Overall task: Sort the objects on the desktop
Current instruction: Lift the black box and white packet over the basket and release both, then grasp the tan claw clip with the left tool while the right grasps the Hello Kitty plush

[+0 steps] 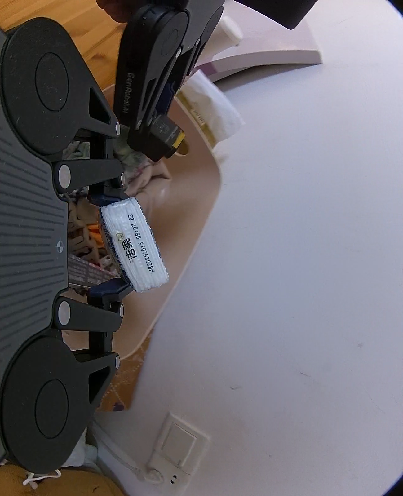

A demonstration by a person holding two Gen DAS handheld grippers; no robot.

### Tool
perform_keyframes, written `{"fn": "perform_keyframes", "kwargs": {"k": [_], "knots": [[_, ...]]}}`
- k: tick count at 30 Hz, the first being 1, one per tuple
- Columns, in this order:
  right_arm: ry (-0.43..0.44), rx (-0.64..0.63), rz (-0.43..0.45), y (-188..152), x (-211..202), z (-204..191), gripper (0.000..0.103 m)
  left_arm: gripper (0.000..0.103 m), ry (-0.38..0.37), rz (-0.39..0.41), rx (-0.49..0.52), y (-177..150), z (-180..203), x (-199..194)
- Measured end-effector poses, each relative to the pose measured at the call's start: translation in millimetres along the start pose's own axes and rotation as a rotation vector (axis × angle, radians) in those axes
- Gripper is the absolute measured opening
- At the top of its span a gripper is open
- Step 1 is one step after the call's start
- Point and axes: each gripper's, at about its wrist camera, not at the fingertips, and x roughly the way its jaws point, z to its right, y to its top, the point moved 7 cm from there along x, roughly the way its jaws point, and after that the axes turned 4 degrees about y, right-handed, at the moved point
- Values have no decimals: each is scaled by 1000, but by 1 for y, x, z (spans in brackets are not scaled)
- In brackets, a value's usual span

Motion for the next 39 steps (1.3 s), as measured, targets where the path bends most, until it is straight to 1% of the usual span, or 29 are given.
{"fn": "perform_keyframes", "kwargs": {"k": [3, 5, 6, 8, 10, 11, 13, 14, 16, 17, 18, 19, 21, 25, 30, 33, 36, 39], "knots": [[-1, 0, -34, -5, 6, -2, 44, 32, 4, -23, 6, -4, 2, 8], [-5, 5, -45, -12, 7, 0, 48, 32, 7, -35, 5, -5, 2, 12], [-8, 10, -48, -13, 7, 2, 53, 32, 6, -37, 3, -5, 2, 13], [-6, 17, -50, -15, 6, 4, 53, 36, 3, -37, 6, -5, 1, 13], [-4, 18, -50, -15, 4, 4, 57, 49, 4, -39, 11, -5, 0, 12], [-2, 18, -50, -15, 3, 4, 58, 52, 10, -37, 14, -4, -1, 12], [1, 20, -44, -15, 2, 4, 67, 65, 24, -28, 17, -4, -2, 10], [2, 21, -40, -15, 1, 4, 69, 67, 27, -24, 16, -4, -4, 11], [5, 24, -26, -14, -4, 5, 79, 70, 30, -18, 17, -5, -5, 8], [1, 25, -21, -14, -5, 5, 81, 71, 28, -17, 20, -6, -6, 7], [-5, 26, -14, -14, -9, 5, 86, 71, 24, -13, 24, -7, -7, 5], [-8, 28, -5, -14, -11, 6, 89, 72, 22, -8, 26, -7, -7, 3], [-12, 37, 16, -15, -19, 8, 91, 75, 24, 5, 29, -9, -10, -1], [-37, 63, 63, -18, -33, 14, 100, 77, 16, 21, 8, -15, -19, -11], [-72, 65, 125, -30, -50, 17, 103, 77, 0, 39, 1, -29, -27, -24], [-88, 75, 136, -41, -57, 17, 103, 77, -13, 33, 13, -39, -28, -28], [-95, 105, 132, -55, -59, 14, 103, 77, -15, 29, 37, -51, -28, -31], [-85, 147, 100, -74, -55, 12, 103, 77, -20, 11, 70, -65, -26, -28]]}}
